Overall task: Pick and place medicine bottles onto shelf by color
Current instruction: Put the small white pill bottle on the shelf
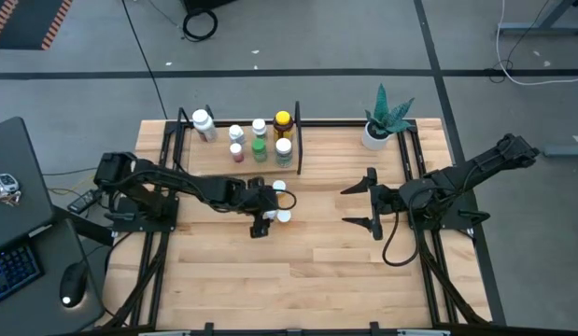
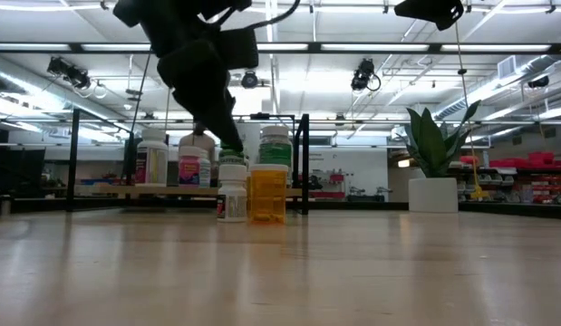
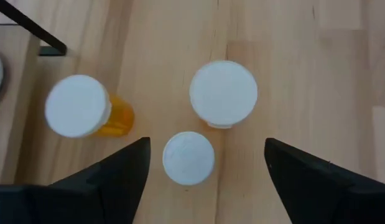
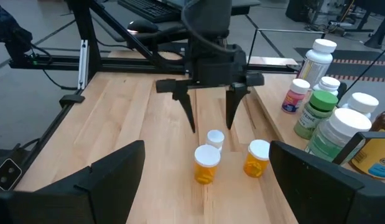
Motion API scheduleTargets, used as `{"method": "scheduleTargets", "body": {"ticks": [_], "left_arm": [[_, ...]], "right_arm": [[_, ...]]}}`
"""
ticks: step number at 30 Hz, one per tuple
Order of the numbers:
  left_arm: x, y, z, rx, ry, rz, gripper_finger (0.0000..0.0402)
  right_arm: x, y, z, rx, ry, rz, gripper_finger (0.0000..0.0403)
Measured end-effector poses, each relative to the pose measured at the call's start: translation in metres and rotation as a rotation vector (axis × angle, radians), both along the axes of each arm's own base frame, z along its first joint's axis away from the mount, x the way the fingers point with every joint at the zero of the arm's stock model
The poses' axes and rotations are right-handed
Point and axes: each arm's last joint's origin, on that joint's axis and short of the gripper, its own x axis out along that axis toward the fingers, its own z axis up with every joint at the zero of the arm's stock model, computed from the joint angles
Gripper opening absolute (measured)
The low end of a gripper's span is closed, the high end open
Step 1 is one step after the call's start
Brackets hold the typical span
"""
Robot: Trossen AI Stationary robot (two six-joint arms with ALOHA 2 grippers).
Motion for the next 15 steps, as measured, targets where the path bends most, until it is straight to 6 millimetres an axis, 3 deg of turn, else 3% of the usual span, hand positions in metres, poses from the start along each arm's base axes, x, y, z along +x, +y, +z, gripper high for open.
{"method": "scheduleTargets", "body": {"ticks": [7,15], "left_arm": [[0.006,0.002,-0.017,0.013,0.059,-0.001,0.0341],[0.012,0.002,-0.033,0.023,0.094,-0.014,0.0303]], "right_arm": [[0.0,0.0,0.0,-0.001,0.0,0.0,0.0352],[0.0,0.0,0.0,0.0,0.0,0.0,0.0352]]}}
